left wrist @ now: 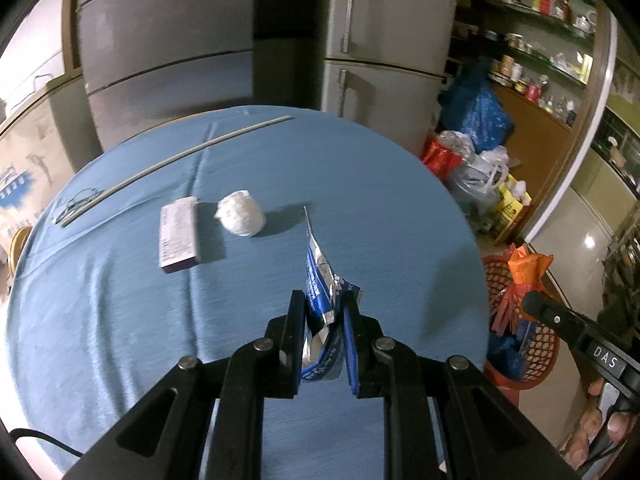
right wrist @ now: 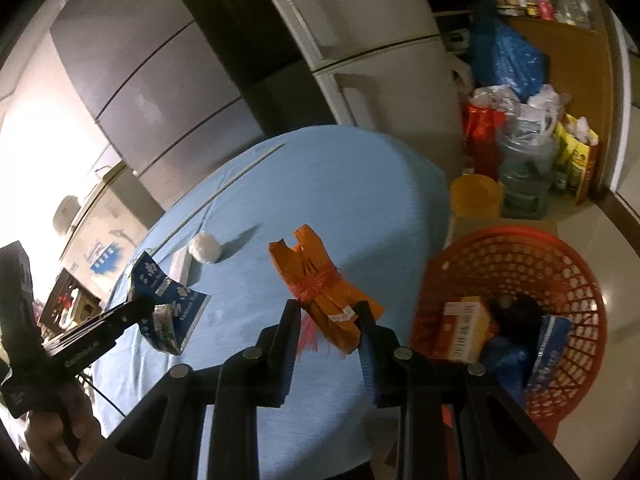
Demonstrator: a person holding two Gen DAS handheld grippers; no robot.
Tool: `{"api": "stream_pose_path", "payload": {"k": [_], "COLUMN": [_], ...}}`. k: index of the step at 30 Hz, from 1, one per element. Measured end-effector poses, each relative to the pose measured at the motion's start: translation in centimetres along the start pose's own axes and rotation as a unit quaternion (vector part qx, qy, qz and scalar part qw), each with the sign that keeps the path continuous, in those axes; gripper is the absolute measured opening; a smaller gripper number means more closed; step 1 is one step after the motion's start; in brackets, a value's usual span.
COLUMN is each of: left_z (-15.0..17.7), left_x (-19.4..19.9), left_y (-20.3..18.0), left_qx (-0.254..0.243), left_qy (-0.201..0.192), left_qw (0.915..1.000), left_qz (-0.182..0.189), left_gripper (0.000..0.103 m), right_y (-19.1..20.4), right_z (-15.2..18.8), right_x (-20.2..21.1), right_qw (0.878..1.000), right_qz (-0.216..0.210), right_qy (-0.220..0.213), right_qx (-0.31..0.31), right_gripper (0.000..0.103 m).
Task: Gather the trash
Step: 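Carry the packet with the left tool while the right tool carries the wrapper toward the basket, then hold the wrapper in the right tool over the red basket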
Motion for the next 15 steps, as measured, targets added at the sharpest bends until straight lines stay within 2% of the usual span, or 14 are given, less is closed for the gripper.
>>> {"api": "stream_pose_path", "payload": {"k": [15], "left_z": [0.1], "left_x": [-1.5], "left_y": [-5.5], "left_qx": [-0.04], "left_qy": [0.011], "left_qw": [0.9987], "left_qz": [0.028], "left_gripper": [0.018], "right_y": [-6.9], "right_z": [-0.5], "right_x": [2.7], "right_qw": [0.997], "right_qz": [0.054], "right_qy": [-0.022], "right_qx": [-0.043], "right_gripper": [0.03]}}
Point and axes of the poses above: each gripper's, at about its wrist camera, not at the fingertips, and x roughly against the way its jaws point, y to its left, z to its underside, the point moved 10 cm from there along -x, roughly the way its jaws point, and after that the axes turned 1 degree about y, right-handed, at the moved point
